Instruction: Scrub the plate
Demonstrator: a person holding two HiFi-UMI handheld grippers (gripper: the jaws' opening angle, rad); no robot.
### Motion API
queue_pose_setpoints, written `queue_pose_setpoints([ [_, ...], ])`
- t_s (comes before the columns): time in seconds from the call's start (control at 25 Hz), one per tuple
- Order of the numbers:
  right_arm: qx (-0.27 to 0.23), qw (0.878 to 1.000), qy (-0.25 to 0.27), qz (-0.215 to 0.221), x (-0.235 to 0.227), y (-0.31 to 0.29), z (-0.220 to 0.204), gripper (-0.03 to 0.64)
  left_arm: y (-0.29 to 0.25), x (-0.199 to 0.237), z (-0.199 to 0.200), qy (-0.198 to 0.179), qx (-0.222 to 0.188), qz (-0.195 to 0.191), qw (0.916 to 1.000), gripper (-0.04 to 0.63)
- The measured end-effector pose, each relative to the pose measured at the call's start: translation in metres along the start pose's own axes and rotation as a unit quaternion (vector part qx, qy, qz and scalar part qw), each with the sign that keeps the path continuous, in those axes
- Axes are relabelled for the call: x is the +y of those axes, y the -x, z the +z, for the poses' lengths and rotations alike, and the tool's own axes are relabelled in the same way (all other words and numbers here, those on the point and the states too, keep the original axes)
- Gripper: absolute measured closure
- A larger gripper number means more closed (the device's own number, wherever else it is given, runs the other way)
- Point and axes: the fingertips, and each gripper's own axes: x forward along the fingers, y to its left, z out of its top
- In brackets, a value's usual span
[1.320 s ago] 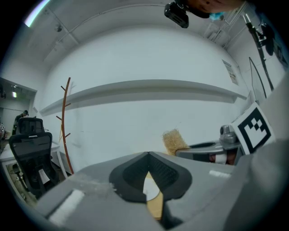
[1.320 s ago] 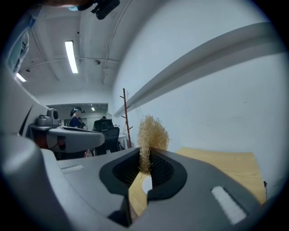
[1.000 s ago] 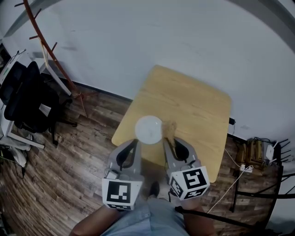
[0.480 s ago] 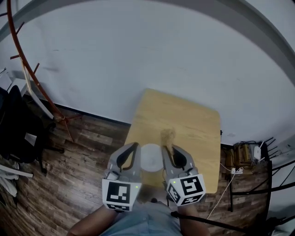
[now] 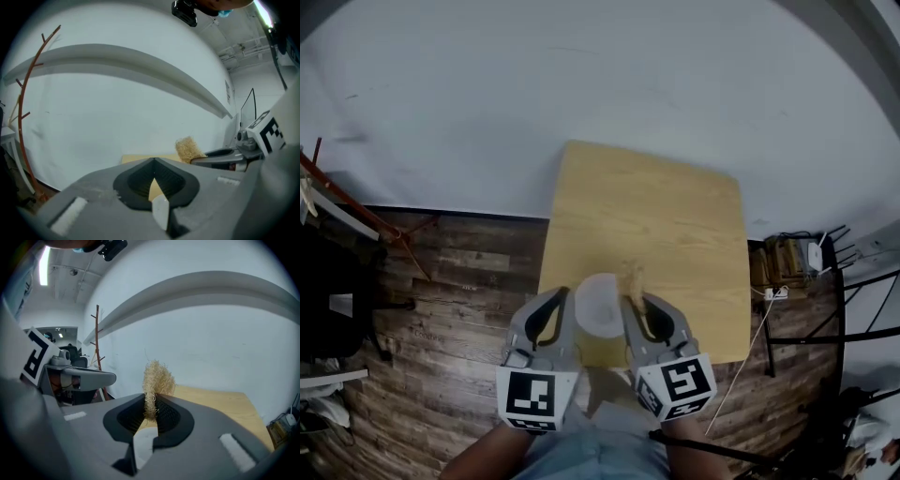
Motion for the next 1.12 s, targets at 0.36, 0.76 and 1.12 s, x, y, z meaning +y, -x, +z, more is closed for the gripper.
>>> queue_pose_setpoints([
  [0.36, 0.096, 0.994, -0.053, 0.003, -0.017, -0.033, -0.09, 0.572, -0.038, -0.004, -0.081, 0.048, 0.11, -0.02, 0.9925, 0.574],
  [0.76, 0.16, 0.983, -0.086, 0.027, -0.022, -0.053, -0.158, 0.572, -0.061, -0.002, -0.153, 0.121, 0.198, -0.037, 0.972, 0.569],
  [1.12, 0.169, 0.979, -0.107, 0.044, -0.024, -0.054, -0.17, 0.572, -0.069, -0.007, -0.184, 0.118, 0.263, -0.051, 0.9563, 0.488],
])
